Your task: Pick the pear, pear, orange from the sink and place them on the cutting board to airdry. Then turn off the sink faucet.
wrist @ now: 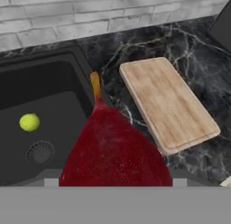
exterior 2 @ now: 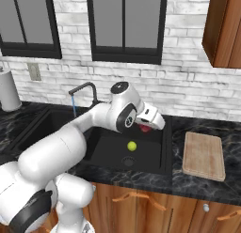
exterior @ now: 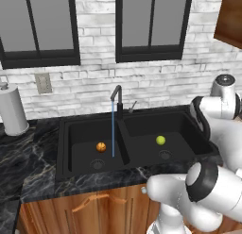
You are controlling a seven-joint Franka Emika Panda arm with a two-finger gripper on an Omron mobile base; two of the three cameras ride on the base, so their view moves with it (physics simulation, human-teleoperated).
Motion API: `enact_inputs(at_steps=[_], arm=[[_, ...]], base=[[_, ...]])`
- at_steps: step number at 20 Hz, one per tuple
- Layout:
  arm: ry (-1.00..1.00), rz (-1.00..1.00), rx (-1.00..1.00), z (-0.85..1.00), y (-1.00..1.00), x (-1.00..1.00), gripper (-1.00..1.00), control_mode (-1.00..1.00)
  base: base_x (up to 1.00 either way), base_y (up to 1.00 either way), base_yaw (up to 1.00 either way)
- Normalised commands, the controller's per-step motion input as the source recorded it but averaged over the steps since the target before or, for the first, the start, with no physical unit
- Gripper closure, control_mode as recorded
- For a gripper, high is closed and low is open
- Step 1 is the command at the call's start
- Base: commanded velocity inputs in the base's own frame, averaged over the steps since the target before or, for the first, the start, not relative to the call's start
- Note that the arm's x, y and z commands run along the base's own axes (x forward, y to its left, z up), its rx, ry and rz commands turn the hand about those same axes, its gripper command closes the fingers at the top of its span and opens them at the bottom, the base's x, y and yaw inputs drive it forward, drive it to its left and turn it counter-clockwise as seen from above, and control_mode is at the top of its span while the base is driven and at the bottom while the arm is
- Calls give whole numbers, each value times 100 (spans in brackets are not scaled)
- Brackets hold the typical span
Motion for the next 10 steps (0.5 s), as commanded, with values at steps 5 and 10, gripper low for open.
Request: enact_inputs(at_steps=[5,10], arm=[[10,-13,3,0,-73,0,100,-100],[7,-5,4,0,-65,0,100,-100]], base=[[0,0,0],[0,0,0]])
